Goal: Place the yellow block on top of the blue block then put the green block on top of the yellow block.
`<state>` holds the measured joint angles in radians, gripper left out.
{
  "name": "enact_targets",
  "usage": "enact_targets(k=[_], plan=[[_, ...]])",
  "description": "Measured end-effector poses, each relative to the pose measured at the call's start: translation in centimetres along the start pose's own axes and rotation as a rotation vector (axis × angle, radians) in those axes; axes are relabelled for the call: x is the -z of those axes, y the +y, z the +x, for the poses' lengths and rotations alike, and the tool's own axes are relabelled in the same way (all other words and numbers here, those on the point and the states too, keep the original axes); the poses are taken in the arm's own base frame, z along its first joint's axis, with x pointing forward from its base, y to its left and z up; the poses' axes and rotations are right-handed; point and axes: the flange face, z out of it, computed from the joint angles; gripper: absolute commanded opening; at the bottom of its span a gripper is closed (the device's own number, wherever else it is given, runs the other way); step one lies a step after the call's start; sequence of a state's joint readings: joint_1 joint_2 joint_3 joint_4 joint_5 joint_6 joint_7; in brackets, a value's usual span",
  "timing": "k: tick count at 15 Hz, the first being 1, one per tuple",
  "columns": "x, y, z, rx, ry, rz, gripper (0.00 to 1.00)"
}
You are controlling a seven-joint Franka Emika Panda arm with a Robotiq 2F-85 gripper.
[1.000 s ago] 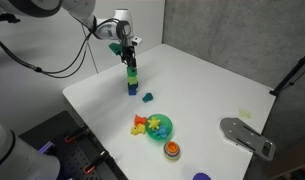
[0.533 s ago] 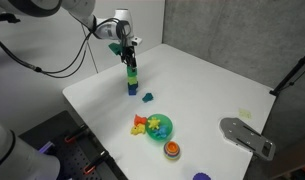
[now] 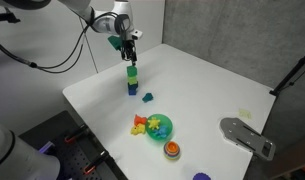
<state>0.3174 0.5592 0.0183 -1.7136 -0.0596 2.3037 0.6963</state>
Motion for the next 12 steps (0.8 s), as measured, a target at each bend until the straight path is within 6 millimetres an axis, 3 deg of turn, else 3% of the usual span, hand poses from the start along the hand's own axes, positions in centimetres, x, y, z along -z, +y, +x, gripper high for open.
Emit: enact_targets(k=[7, 12], plan=[[5.7, 3.3, -2.2, 0.055, 0.022, 0.014, 1.0], [9.7, 9.0, -3.6, 0.029, 0.012, -0.004, 1.0]])
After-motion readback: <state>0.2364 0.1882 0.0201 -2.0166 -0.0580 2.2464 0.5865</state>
